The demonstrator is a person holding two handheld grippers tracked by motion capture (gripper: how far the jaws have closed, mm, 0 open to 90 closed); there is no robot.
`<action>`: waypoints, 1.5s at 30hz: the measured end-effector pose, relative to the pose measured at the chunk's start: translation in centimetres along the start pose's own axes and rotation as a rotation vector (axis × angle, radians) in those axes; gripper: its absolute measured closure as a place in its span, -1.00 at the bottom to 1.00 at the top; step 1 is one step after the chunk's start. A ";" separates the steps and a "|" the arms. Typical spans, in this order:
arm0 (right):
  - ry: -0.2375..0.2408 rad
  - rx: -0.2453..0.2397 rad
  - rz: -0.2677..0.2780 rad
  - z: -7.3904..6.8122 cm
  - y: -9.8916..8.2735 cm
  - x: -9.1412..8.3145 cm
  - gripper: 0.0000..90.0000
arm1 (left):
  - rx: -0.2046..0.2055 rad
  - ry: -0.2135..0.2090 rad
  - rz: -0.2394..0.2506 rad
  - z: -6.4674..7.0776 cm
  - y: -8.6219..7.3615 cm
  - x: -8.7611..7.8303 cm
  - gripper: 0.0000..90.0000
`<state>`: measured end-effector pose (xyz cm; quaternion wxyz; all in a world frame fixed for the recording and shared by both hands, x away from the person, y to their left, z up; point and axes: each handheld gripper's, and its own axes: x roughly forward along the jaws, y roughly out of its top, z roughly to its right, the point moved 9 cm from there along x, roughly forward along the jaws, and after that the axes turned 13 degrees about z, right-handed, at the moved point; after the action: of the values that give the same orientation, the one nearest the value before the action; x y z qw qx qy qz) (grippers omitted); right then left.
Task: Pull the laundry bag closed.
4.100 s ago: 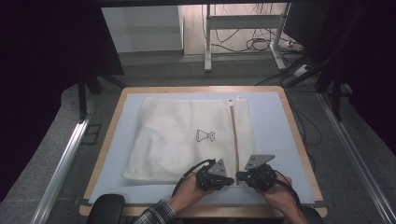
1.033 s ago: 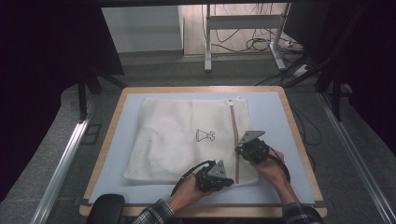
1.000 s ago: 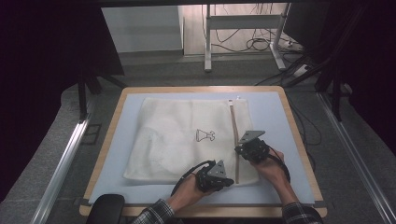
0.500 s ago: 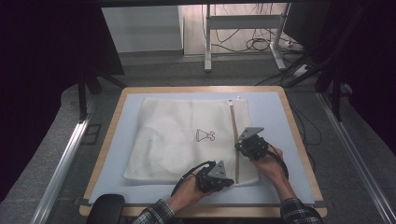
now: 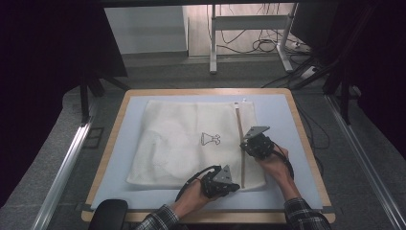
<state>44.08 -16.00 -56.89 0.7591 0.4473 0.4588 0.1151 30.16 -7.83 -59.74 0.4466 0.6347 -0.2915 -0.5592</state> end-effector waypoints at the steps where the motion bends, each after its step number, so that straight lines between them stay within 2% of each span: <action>1: -0.007 -0.006 0.000 0.1 0.0 0.1 0.92 | 0.001 0.000 0.000 0.0 0.0 0.0 1.00; 25: -0.025 -0.005 0.006 2.1 1.1 1.8 0.92 | 0.001 0.003 -0.003 0.0 0.0 0.0 1.00; 37: -0.009 0.003 0.004 2.6 1.5 2.5 0.91 | 0.002 0.004 -0.002 0.1 0.0 0.0 1.00; 38: -0.018 -0.005 0.007 2.8 1.5 2.5 0.91 | 0.002 0.005 -0.003 0.1 0.0 0.0 1.00; 45: -0.004 0.023 -0.018 2.9 1.0 2.8 0.91 | 0.006 0.004 -0.003 0.0 0.0 0.0 1.00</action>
<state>48.19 -15.49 -57.22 0.7557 0.4522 0.4626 0.1020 30.11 -7.81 -59.74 0.4446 0.6377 -0.2912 -0.5576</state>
